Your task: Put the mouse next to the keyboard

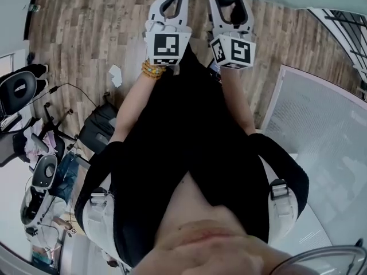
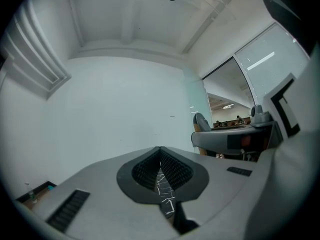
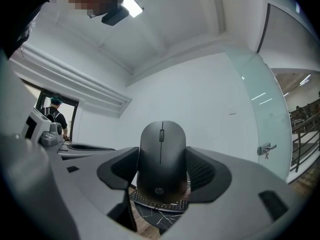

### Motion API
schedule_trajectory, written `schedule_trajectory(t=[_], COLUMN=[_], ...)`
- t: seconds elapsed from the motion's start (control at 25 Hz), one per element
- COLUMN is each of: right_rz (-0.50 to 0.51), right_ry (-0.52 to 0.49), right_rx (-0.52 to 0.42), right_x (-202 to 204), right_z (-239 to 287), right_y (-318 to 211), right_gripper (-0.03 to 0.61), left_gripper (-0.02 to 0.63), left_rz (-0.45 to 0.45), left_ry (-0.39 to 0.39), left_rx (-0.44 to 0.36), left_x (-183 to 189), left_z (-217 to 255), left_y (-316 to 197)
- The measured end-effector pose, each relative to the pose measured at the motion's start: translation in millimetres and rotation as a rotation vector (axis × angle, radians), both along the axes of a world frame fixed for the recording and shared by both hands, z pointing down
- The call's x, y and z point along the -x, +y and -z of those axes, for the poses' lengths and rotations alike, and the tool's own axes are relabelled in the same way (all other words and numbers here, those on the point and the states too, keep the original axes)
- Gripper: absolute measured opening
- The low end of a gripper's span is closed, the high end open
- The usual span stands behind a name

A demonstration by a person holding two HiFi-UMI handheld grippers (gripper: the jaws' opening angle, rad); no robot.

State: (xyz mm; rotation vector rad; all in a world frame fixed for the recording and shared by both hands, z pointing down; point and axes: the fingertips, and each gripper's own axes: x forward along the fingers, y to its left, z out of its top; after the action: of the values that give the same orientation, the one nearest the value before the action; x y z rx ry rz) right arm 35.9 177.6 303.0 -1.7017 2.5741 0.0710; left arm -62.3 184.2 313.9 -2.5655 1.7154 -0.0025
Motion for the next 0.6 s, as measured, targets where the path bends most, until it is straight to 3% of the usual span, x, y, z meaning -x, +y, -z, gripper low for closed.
schedule_trajectory(t=[0.4, 0.6], right_rz=[0.009, 0.016], right_ry=[-0.050, -0.062], right_rx=[-0.002, 0.009], right_x=[-46, -56], right_z=[-20, -10], right_y=[-65, -106], right_gripper=[0.287, 0.287], left_gripper=[0.014, 0.014], left_rz=[0.027, 0.043], left_ry=[-0.057, -0.064], left_rx=[0.027, 0.038], left_x=[-37, -44], left_z=[-23, -11], left_y=[-57, -98])
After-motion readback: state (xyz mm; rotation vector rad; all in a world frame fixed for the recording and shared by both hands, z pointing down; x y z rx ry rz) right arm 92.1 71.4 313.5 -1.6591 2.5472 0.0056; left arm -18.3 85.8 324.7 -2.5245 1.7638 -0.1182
